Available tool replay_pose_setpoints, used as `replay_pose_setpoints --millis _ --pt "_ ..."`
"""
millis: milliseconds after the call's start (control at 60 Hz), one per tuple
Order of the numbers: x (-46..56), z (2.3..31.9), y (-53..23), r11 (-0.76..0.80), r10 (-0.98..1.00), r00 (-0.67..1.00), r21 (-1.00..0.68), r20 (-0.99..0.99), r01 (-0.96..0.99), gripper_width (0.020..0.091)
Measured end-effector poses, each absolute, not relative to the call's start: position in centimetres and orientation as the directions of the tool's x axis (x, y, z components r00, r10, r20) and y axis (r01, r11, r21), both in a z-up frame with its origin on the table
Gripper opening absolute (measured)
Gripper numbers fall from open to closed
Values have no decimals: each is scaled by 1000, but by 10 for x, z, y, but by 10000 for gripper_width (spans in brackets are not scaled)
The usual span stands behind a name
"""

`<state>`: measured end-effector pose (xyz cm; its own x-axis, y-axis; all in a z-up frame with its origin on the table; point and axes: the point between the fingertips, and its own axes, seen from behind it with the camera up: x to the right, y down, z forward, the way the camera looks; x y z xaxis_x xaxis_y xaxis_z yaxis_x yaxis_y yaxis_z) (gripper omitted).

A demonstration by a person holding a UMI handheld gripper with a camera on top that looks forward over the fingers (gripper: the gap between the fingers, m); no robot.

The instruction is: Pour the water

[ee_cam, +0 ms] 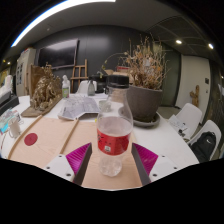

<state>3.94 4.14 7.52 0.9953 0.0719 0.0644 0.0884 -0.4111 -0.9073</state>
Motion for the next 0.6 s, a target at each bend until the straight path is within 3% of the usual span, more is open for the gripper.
replay_pose_setpoints --millis 150,233,367,417,600 --pt "37 64 60 -397 56 998 -916 39 58 506" --pt "38 66 64 -386 49 998 -921 33 50 457" --pt "38 64 66 -388 41 998 -920 52 64 293" --pt "35 65 65 -392 47 996 -916 78 90 261" --pt "30 95 68 -375 5 985 -913 173 162 261"
